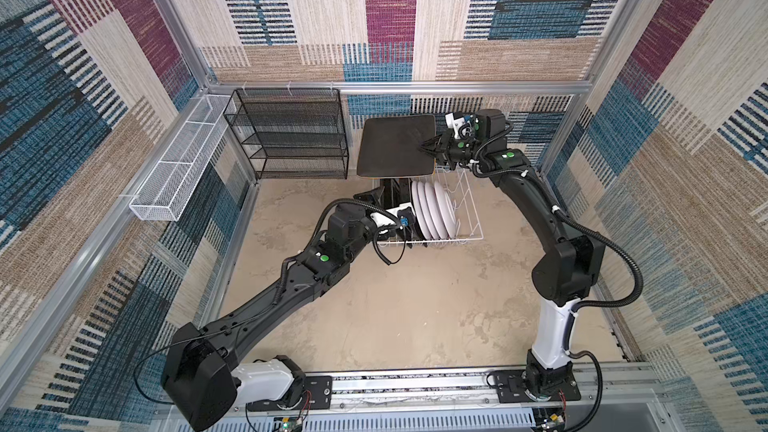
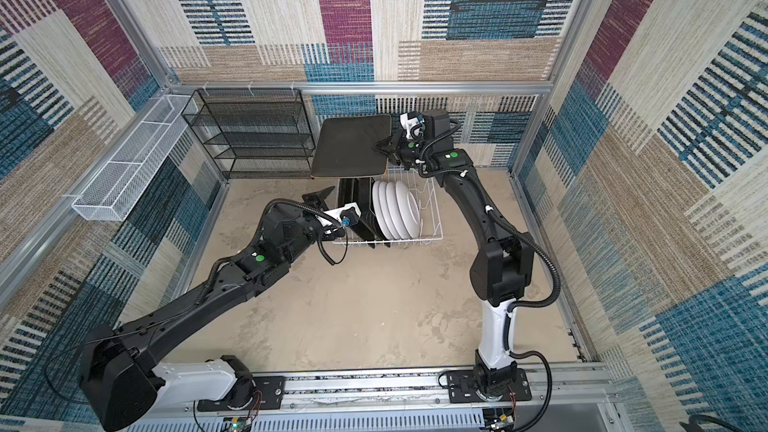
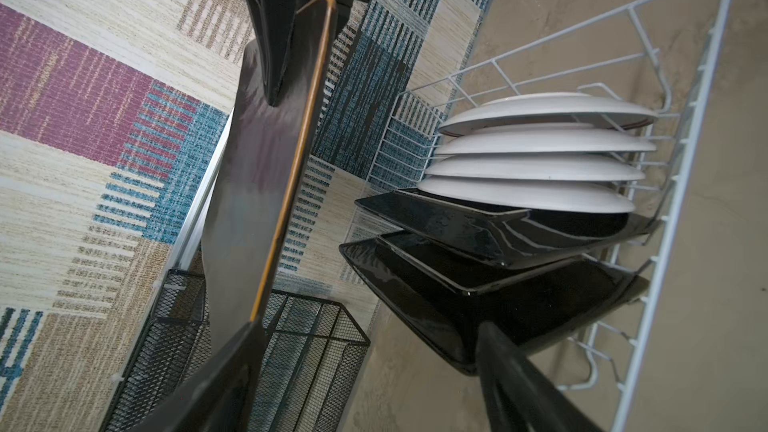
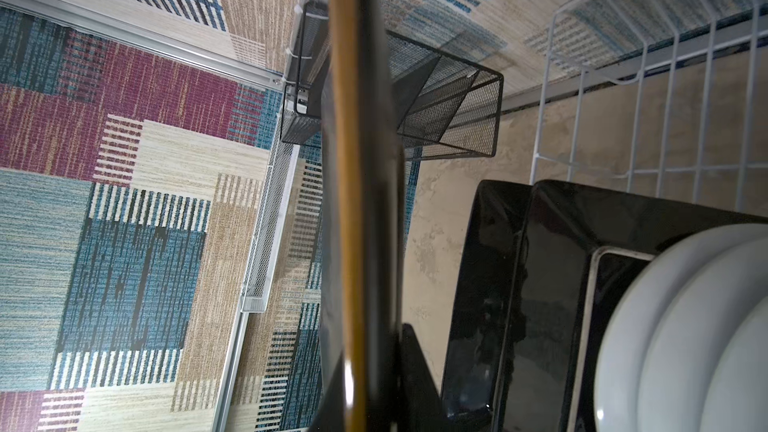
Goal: Unload the plates from the dish rack
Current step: Pass a plate.
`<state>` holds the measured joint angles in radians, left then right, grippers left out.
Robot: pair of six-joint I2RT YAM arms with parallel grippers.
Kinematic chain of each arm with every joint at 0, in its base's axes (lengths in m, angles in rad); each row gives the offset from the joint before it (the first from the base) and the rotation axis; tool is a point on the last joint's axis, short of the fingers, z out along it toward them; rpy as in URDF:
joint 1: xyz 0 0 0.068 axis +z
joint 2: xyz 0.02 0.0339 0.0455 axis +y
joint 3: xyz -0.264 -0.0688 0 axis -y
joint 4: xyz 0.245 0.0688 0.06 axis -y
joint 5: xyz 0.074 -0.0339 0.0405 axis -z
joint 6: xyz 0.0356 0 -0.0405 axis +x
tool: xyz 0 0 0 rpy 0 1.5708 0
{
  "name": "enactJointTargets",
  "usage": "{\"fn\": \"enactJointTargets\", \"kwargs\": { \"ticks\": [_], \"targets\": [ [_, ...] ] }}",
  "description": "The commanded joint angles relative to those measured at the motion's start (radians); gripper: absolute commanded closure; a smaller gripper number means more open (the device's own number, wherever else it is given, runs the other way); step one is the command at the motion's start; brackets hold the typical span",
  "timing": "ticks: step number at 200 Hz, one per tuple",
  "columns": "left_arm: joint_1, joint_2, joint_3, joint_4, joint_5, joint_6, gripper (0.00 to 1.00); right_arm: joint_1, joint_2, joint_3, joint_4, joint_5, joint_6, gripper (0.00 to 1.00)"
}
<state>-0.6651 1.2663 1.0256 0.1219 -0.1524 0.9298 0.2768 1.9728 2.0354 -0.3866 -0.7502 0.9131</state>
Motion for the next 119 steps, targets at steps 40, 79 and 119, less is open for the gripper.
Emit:
{"fn": "enactJointTargets", "kwargs": {
  "ticks": [40,79,119],
  "targets": [
    [0.026,-0.022,0.217,-0.267,0.08,-0.448,0.18,-0.016,-0.058,-0.066,0.129,0.045,-0.071,1.0],
    [0.088,0.054,0.444,-0.492,0.159,-0.691,0.18,-0.017,-0.151,-0.197,0.21,0.093,-0.108,1.0],
    [0.207,0.133,0.607,-0.656,0.369,-0.971,0.18,-0.018,-0.236,-0.324,0.288,0.106,-0.142,1.0]
  ]
}}
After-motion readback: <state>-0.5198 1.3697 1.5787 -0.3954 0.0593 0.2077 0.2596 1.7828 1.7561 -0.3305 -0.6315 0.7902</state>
